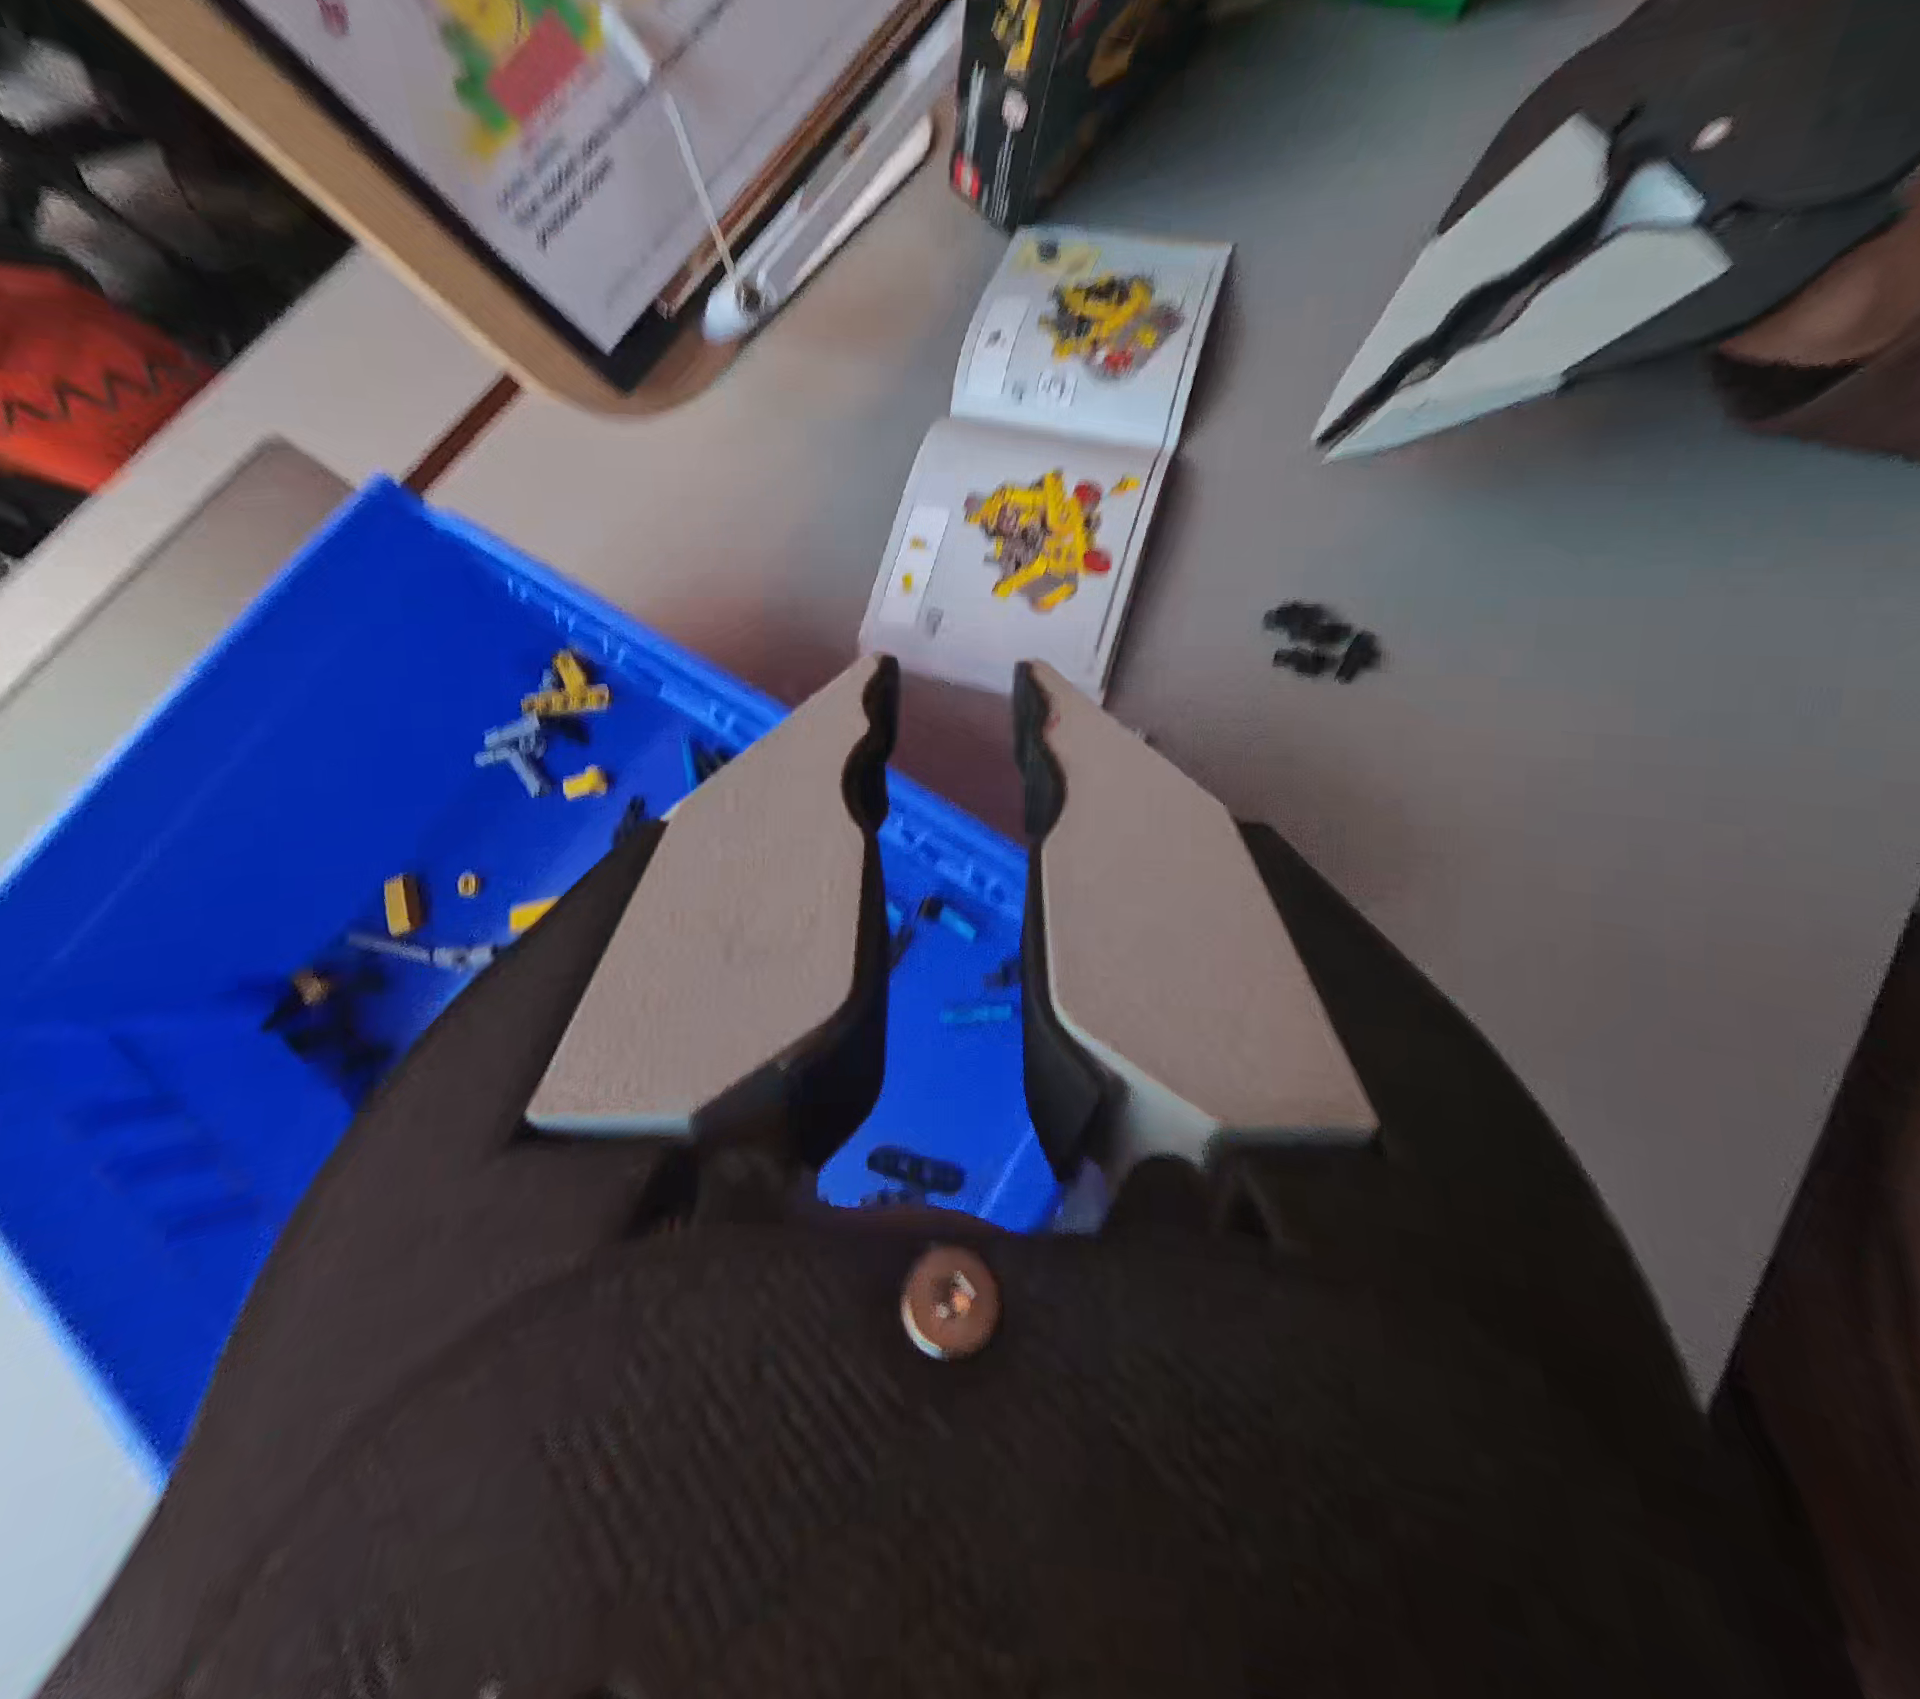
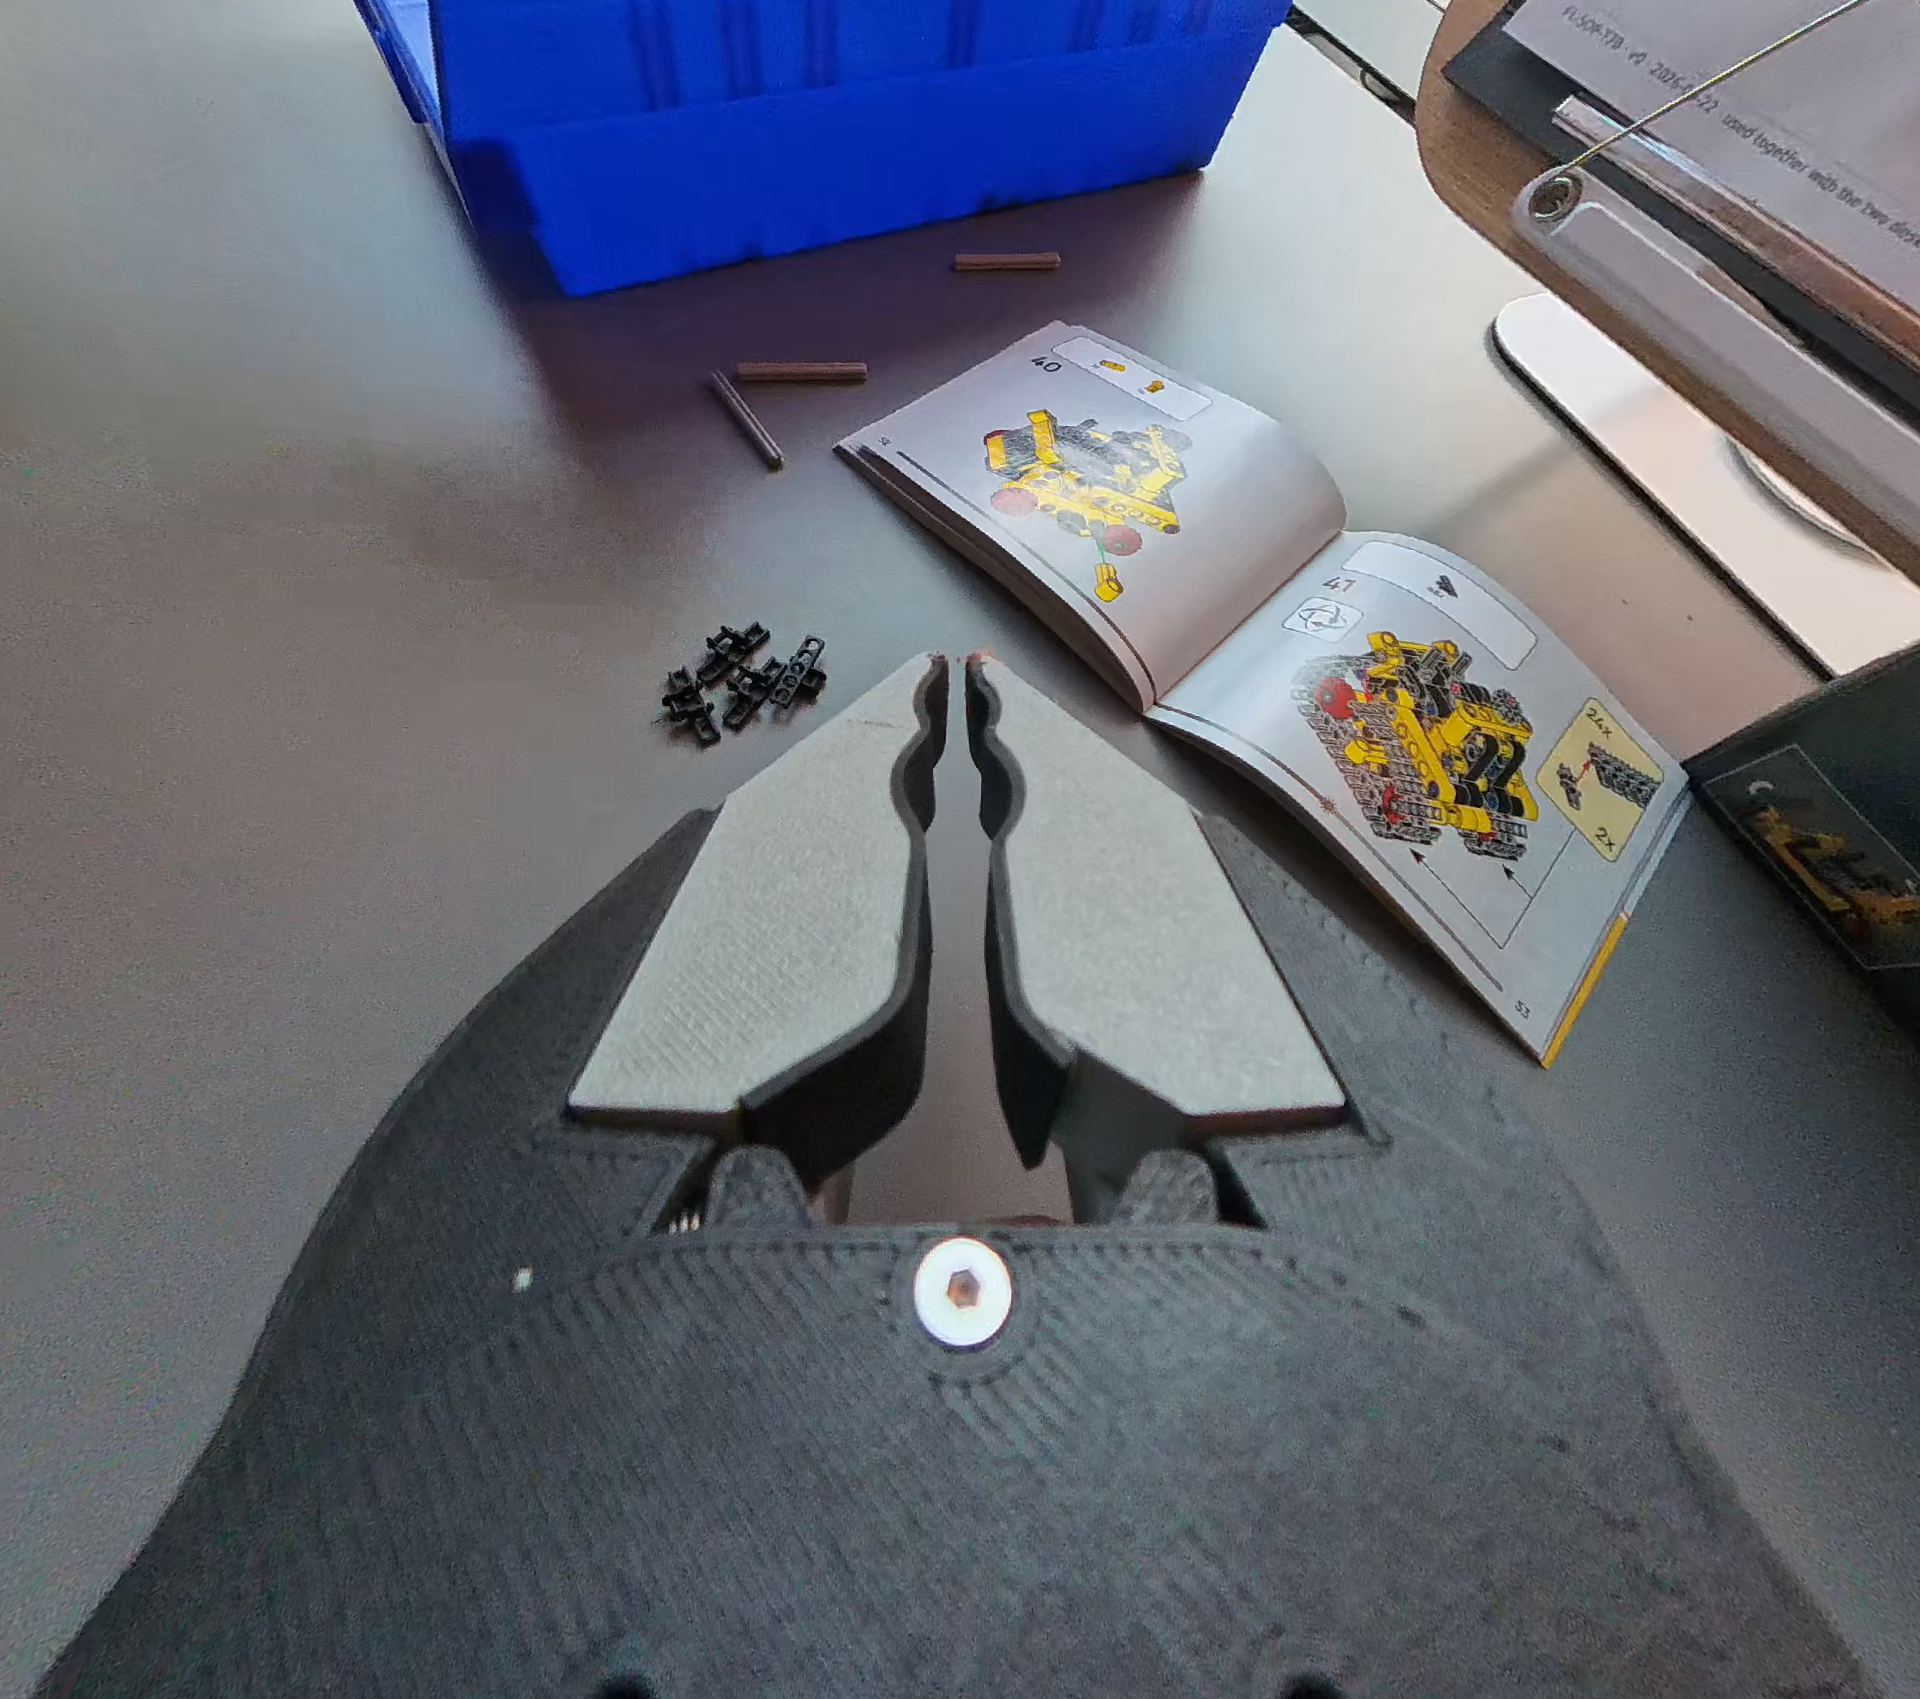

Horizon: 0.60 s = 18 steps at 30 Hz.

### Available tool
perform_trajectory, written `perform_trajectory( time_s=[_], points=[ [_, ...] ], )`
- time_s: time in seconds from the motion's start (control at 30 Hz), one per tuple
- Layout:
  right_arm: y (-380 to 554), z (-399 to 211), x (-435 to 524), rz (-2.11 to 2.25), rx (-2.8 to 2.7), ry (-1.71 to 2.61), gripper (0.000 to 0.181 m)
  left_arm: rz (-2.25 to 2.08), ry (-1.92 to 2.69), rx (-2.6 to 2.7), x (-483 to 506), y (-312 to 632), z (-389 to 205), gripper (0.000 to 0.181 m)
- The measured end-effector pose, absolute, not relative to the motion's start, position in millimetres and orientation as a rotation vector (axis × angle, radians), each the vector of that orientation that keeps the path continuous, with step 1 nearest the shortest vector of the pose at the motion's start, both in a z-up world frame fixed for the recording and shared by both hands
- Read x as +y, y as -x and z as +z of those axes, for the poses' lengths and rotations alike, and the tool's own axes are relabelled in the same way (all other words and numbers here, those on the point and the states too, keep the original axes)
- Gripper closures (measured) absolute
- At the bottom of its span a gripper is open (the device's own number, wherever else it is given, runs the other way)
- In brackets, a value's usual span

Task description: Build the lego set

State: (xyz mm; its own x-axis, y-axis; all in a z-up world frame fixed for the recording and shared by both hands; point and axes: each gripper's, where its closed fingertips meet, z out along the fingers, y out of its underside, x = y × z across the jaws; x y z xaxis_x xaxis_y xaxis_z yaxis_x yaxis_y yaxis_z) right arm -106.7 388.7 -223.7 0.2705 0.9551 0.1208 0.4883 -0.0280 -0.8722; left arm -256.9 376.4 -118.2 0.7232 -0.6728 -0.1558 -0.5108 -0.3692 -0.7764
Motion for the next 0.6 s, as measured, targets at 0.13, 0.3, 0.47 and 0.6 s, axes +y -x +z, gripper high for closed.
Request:
perform_trajectory(
  time_s=[0.13, 0.3, 0.47, 0.6],
  points=[
    [106.7, -228.0, 389.2, 0.637, -1.359, 1.657, 0.181, -0.118, 2.248, 0.826, 395.6, 310.5, -171.2, 0.158],
    [107.0, -237.8, 392.0, 0.631, -1.366, 1.694, 0.181, -0.197, 2.415, 0.937, 386.3, 319.6, -231.2, 0.16],
    [107.9, -239.1, 393.4, 0.64, -1.366, 1.704, 0.181, -0.151, 2.481, 1.019, 385.7, 330.1, -259.0, 0.158],
    [109.0, -241.2, 393.2, 0.647, -1.374, 1.715, 0.181, -0.181, 2.474, 1.046, 384.0, 328.4, -265.3, 0.154]
  ],
)
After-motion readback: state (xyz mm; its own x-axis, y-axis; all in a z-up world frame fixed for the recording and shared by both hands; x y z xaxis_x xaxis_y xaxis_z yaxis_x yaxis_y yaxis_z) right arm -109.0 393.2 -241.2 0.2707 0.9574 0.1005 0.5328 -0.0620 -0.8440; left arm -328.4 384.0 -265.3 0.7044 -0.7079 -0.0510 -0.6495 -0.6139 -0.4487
